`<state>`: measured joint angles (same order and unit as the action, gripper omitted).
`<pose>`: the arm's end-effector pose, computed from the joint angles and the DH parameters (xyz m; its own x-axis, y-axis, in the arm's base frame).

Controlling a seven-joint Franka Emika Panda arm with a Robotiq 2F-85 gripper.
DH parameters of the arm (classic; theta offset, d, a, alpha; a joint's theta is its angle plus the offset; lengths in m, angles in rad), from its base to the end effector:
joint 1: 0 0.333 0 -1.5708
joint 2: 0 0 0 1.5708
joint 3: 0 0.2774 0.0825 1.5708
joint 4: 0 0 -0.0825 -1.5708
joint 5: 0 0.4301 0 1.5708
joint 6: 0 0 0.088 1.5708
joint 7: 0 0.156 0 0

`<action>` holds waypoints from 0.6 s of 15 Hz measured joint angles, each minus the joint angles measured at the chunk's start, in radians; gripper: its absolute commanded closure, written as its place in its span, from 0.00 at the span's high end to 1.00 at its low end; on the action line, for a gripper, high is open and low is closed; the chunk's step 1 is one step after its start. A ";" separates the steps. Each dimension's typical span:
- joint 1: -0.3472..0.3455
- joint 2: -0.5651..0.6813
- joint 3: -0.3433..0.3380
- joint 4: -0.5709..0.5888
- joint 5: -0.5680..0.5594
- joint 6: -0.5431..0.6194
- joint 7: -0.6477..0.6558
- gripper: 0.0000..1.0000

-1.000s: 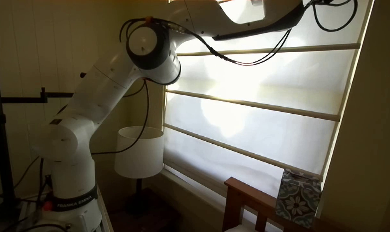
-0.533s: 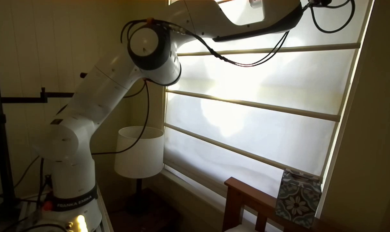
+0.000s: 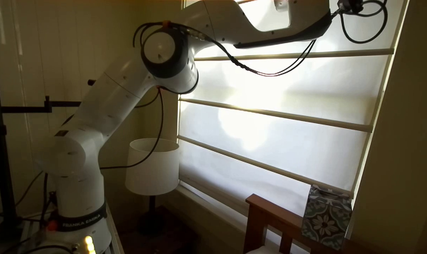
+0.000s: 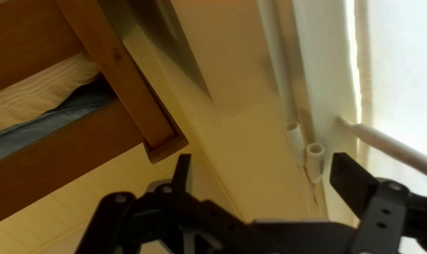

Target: Open the blinds on the window.

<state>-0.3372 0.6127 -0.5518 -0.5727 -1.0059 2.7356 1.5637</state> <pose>0.6281 -0.3911 0.8507 -0.4573 0.0773 0.8860 -0.7642 -0.5437 -0.3470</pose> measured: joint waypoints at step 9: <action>-0.001 -0.005 0.030 -0.001 0.006 -0.053 -0.005 0.96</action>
<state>-0.3379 0.6081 -0.5216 -0.5733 -1.0003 2.6824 1.5587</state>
